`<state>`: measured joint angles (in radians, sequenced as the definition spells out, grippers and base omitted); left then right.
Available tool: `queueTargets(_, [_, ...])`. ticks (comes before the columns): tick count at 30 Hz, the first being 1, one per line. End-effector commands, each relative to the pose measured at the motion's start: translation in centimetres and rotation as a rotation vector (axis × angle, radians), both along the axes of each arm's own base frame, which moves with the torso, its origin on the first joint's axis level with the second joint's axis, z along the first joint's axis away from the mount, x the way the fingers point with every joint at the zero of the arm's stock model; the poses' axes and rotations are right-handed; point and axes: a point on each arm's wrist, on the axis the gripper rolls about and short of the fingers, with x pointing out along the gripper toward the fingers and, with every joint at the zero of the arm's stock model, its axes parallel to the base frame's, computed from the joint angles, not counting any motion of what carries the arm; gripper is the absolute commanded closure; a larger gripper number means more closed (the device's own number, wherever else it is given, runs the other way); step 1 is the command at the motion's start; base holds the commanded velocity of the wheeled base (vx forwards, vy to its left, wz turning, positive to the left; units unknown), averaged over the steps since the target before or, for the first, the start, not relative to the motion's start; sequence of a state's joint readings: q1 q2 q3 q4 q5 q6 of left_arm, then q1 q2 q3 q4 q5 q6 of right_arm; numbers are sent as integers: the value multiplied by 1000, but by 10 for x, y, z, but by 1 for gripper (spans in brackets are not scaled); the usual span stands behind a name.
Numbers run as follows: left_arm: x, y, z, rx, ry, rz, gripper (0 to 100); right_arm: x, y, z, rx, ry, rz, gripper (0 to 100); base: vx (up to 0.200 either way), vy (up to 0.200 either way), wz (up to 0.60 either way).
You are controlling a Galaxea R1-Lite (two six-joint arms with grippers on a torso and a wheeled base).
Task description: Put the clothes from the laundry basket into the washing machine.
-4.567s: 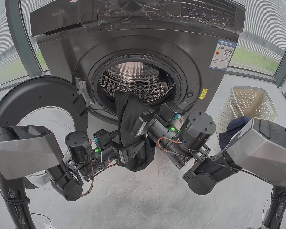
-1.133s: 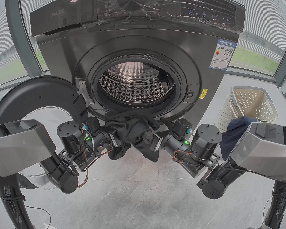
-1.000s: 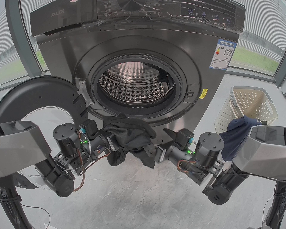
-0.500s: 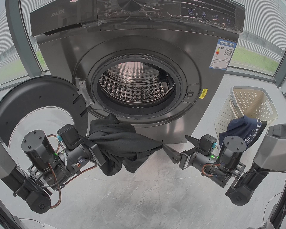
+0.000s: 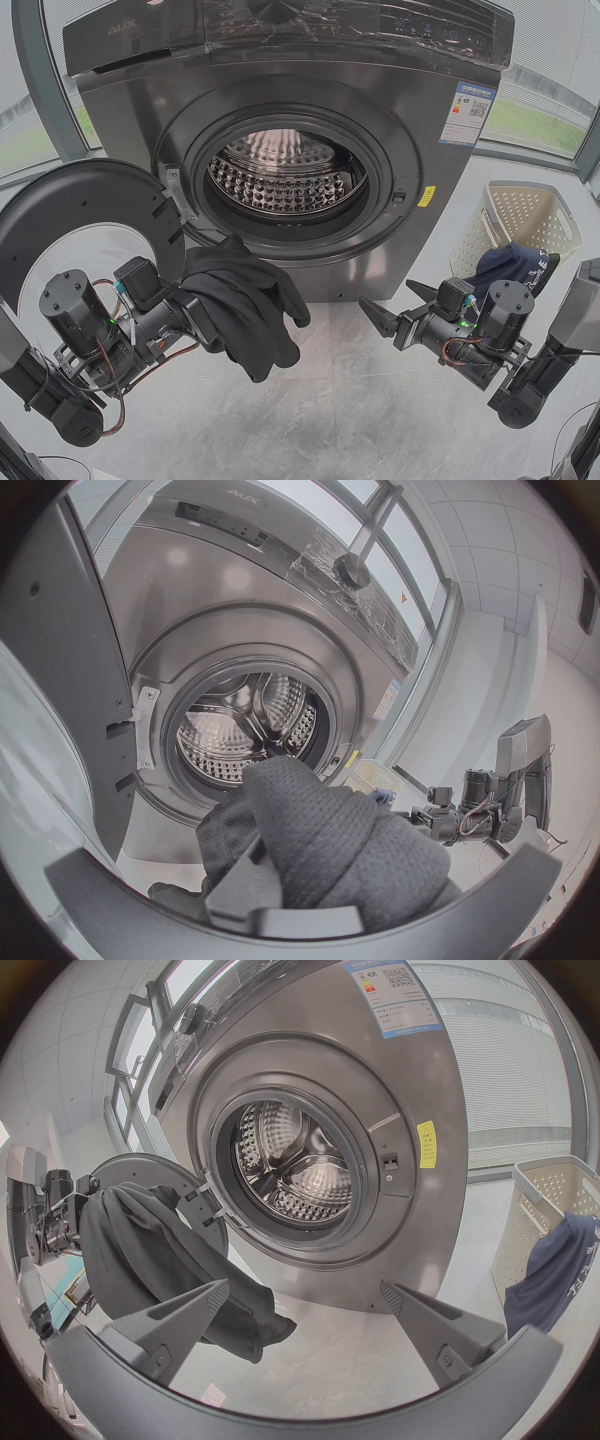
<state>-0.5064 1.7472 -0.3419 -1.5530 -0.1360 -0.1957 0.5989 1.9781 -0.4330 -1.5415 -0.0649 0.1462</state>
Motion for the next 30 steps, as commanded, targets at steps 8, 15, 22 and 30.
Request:
queueTargets(8, [-7,2,-10,26,40,-6,100,5,-6,1,4,-4,-29,0,0,0,0])
queueTargets(15, [-9,3,-15,66,42,-5,100,5,-6,1,3,-2,-26,0,114,0,0])
queueTargets(22, [-8,1,-23,124,36,-4,100,4,-6,0,2,-1,-25,0,143,0,0])
queueTargets(30, [-6,0,-28,147,47,-2,100,3,-4,1,3,-2,-19,0,100,0,0])
